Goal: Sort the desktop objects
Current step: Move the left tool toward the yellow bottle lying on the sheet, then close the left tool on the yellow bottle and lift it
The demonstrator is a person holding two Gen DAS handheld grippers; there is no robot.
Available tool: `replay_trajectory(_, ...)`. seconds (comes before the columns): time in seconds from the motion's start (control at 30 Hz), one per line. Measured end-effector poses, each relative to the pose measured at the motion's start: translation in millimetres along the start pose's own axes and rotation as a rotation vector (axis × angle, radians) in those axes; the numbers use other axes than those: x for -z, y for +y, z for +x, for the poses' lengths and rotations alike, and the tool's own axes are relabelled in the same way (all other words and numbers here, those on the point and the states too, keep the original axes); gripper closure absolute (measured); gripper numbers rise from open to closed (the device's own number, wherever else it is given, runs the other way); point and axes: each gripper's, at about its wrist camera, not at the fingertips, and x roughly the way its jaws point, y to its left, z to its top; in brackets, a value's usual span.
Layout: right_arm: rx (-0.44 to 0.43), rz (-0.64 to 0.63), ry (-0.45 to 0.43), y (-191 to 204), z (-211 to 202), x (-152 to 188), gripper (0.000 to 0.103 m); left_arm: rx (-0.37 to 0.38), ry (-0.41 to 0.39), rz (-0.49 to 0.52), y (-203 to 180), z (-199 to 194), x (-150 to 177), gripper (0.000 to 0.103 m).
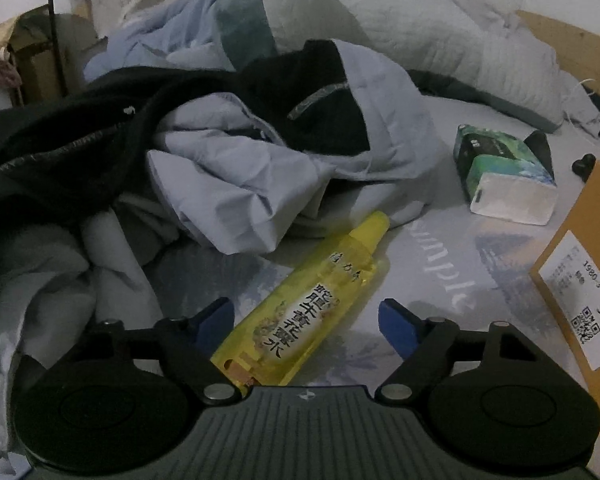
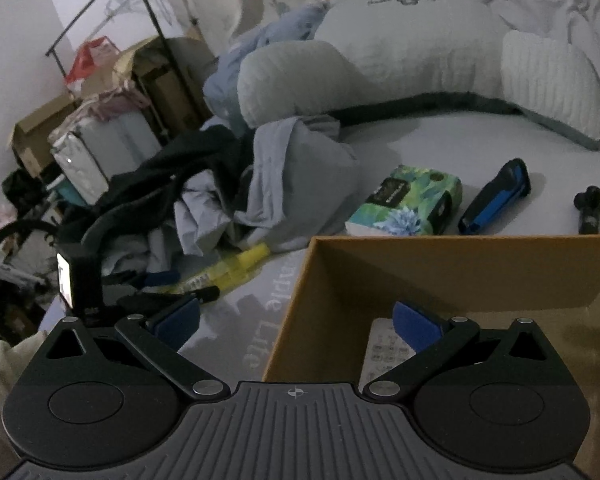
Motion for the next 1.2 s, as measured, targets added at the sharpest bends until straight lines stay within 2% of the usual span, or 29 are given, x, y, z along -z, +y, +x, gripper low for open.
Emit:
replay_trajectory(0.33,0.012,0.016,0.019,-6.5,6.1,3.0,0.000,-0.008,0.068,0.059,6.8,21.9,6.0,0.021)
replay_trajectory(0.47,0.014,0.023,0.024,-9.5,5.4,4.7,0.000,-0.022,0.069,0.038,11.0,21.8,7.0,0.034)
replay_trajectory(0.77,0.010,0.026,0.031,-10.4,1.7,8.0,0.000,0.004,0.116,0.066,4.1,9.4,11.9,0.049)
replay_trajectory(0.9,0.006,0.029,0.033,-11.4,-1.2,9.9,0.000,0.014,0.135,0.094,-6.7,2.5,18.3,0.053)
replay_trajectory(1.07,-0.001,0.035,0.031,-13.1,-7.6,9.9,0.000,0.041,0.154,0.062,-12.6,-6.3,23.9,0.056)
replay_trajectory(1.2,-0.003,0.036,0.024,-14.2,-14.4,9.7,0.000,0.013,0.129,0.054,-20.6,-14.8,33.1,0.057)
